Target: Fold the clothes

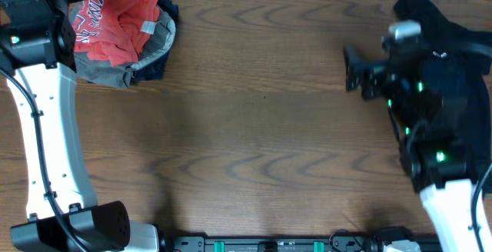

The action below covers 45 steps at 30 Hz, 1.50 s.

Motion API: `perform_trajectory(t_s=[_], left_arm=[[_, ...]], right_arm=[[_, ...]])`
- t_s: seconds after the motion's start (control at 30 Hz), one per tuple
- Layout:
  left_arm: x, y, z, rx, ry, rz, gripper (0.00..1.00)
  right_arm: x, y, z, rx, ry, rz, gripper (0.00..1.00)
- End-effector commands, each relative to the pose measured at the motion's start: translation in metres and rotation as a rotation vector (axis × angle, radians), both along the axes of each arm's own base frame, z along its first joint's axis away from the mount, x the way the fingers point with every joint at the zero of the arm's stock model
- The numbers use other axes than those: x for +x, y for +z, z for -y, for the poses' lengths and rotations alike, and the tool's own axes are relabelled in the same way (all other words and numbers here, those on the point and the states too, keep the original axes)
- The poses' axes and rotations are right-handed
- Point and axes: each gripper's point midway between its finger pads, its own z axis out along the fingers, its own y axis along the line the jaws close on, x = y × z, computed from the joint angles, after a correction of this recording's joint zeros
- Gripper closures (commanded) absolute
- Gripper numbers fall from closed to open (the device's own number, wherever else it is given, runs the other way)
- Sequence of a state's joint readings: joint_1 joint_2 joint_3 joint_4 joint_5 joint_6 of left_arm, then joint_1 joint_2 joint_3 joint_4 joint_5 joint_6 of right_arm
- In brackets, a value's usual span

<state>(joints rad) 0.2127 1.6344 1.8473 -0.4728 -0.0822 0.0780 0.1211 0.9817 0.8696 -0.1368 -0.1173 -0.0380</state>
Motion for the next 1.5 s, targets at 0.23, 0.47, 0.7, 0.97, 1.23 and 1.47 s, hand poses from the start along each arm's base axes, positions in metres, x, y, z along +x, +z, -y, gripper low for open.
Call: perform_trajectory(t_s=[0.23,0.47,0.7,0.97,1.23,1.47], left_arm=[[0.001,-0.005,-0.003,-0.009,0.012,-0.01,0.02],[0.001,-0.005,-0.003,-0.009,0.012,-0.01,0.02],[0.001,-0.005,-0.003,-0.008,0.012,-0.01,0.02],[0.001,-0.005,-0.003,-0.009,0.012,-0.01,0.02],[0.001,-0.005,-0.003,-0.008,0.012,-0.01,0.02],[0.001,-0.005,-0.003,-0.009,0.012,-0.01,0.02]], right_arm=[[-0.061,-0.072,0.016,0.012,-0.021,0.072,0.01],[-0.09,-0.117,0.021,0.023,-0.029,0.145,0.01],[-0.102,-0.143,0.022,0.043,-0.033,0.18,0.01],[-0.108,-0.146,0.022,0.041,-0.035,0.172,0.01],[-0.113,-0.143,0.023,0.043,-0.034,0.188,0.01],[-0.113,-0.145,0.023,0.042,-0.034,0.182,0.01]])
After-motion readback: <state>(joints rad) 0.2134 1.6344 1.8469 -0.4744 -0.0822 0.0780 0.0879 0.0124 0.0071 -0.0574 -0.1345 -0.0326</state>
